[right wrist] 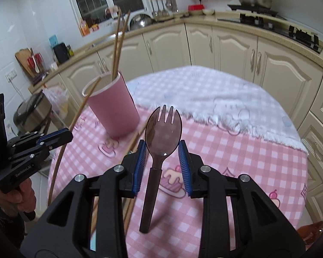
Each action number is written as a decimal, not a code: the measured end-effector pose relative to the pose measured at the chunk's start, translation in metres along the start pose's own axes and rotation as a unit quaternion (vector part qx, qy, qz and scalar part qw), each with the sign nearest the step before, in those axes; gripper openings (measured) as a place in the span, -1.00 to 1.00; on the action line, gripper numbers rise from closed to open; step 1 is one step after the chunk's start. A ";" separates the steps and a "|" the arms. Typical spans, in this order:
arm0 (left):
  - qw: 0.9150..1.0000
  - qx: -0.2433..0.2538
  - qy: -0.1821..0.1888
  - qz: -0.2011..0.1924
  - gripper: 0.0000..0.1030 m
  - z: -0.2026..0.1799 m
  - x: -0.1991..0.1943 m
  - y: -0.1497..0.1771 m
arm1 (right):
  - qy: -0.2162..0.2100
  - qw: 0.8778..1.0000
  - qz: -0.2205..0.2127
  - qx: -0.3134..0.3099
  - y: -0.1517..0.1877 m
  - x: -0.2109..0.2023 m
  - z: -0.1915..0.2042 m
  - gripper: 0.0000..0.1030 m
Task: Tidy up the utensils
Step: 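Lift both held utensils and drop them into the pink cup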
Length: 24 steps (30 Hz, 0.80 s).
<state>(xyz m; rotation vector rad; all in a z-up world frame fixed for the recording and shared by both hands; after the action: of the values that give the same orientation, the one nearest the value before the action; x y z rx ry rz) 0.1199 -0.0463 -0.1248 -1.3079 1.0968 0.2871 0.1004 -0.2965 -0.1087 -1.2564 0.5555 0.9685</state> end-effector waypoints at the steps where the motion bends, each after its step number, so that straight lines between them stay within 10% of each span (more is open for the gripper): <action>1: 1.000 -0.003 0.001 -0.010 -0.89 -0.001 -0.004 -0.002 | -0.001 1.000 -0.006 -0.002 -0.002 -0.003 0.002 -0.42; 24: 0.975 -0.048 -0.002 -0.219 -0.89 0.012 -0.084 -0.070 | -0.017 0.993 -0.110 -0.050 -0.064 -0.069 0.046 -0.42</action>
<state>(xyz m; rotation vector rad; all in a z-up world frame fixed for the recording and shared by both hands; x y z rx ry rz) 0.1338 -0.0240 -0.0181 -1.5941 0.7710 0.0131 0.1127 -0.2738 -0.0068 -1.3557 0.3362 0.8387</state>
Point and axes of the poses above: each gripper's, at about its wrist camera, not at the fingertips, and x roughly the way its jaws point, z to its left, y to its underside, the point moved 1 cm from there along x, roughly the way its jaws point, and after that the axes turned 15 degrees about z, right-handed, at the moved point
